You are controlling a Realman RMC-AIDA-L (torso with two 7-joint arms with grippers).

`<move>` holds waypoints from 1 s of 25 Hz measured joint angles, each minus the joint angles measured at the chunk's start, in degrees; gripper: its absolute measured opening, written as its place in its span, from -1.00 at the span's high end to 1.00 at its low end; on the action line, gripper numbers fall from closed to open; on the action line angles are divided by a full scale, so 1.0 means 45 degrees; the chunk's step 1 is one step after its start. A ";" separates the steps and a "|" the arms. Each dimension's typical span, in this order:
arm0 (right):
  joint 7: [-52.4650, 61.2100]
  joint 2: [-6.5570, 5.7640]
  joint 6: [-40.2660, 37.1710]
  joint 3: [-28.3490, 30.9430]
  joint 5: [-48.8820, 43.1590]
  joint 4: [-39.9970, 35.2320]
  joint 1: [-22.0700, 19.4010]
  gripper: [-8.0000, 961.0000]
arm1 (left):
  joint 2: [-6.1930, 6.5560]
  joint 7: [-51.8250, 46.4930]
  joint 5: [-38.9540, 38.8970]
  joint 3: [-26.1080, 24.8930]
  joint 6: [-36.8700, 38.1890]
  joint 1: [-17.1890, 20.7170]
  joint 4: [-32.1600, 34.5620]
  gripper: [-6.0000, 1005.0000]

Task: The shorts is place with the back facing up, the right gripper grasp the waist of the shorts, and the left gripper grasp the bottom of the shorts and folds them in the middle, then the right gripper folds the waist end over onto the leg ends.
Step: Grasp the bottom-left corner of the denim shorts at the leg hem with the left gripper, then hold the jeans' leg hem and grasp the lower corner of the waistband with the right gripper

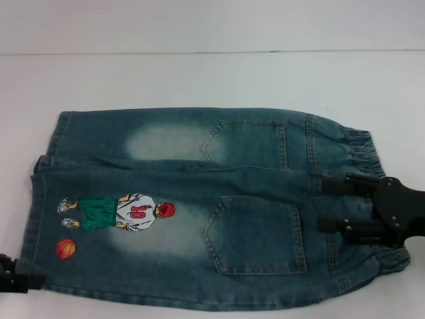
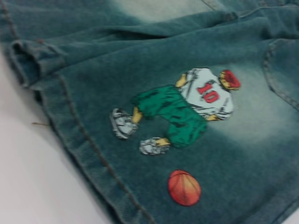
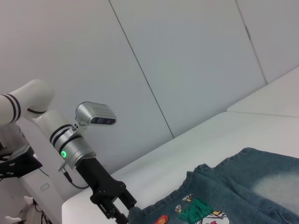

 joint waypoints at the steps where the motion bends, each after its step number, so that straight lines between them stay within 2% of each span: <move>1: -0.0004 0.0000 -0.0001 0.0001 0.0002 0.0000 -0.0001 -0.90 | 0.0001 -0.0065 0.0020 0.0001 -0.0103 -0.0007 -0.0031 -0.47; 4: -0.0014 0.0000 -0.0026 0.0018 0.0006 0.0001 -0.0004 -0.90 | 0.0028 -0.0196 0.0058 0.0014 -0.0263 -0.0045 -0.0109 -0.34; 10: -0.0035 0.0000 -0.0177 0.0182 0.0006 0.0000 -0.0023 -0.90 | 0.0040 -0.0196 0.0126 0.0259 -0.0046 -0.0111 -0.0206 0.07; 12: -0.0036 -0.0001 -0.0183 0.0191 0.0006 -0.0002 -0.0026 -0.90 | 0.0091 -0.0210 0.0126 0.0283 0.0070 -0.0140 -0.0259 0.61; 23: -0.0059 -0.0016 -0.0084 0.0206 0.0004 -0.0020 -0.0104 -0.90 | 0.0119 -0.0322 0.0130 0.0368 0.0165 -0.0288 -0.0280 0.93; 25: -0.0048 -0.0034 0.0121 0.0245 -0.0008 -0.0020 -0.0240 -0.90 | 0.0117 -0.0326 0.0135 0.0372 0.0165 -0.0338 -0.0280 0.92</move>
